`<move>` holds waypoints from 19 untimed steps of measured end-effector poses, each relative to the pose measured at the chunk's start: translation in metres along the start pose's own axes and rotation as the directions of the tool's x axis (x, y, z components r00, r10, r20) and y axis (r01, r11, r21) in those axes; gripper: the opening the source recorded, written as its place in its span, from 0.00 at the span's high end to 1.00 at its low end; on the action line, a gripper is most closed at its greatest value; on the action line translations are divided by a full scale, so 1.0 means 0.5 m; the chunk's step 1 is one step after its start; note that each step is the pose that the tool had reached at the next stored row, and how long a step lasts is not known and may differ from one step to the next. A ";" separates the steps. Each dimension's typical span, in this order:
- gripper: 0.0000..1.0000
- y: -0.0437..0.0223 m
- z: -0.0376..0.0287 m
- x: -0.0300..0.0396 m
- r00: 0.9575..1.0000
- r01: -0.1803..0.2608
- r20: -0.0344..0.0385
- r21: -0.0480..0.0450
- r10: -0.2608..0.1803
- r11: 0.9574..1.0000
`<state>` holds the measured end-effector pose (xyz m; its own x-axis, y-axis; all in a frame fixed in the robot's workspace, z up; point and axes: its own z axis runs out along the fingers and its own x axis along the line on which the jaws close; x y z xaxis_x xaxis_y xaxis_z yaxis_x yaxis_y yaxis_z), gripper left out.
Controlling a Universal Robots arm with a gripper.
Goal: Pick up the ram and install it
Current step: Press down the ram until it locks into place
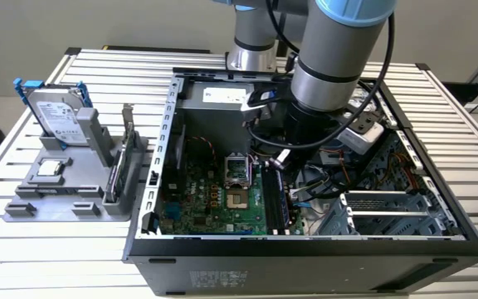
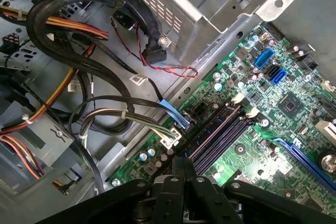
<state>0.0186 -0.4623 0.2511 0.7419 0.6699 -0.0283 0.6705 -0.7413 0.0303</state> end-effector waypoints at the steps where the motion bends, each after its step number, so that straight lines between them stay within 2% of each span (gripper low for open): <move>1: 1.00 0.000 0.000 0.000 1.000 0.006 0.000 0.000 -0.006 1.000; 6: 1.00 -0.001 0.000 0.001 0.999 0.041 -0.001 -0.001 -0.041 0.999; 11: 1.00 -0.001 0.000 0.001 0.997 0.082 -0.002 -0.002 -0.082 0.997; 16: 1.00 -0.002 0.000 0.002 0.992 0.126 -0.004 -0.004 -0.126 0.992; 19: 1.00 -0.002 0.000 0.002 0.987 0.162 -0.005 -0.005 -0.162 0.987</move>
<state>0.0186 -0.4607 0.2511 0.6235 0.7813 -0.0282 0.7818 -0.6228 0.0302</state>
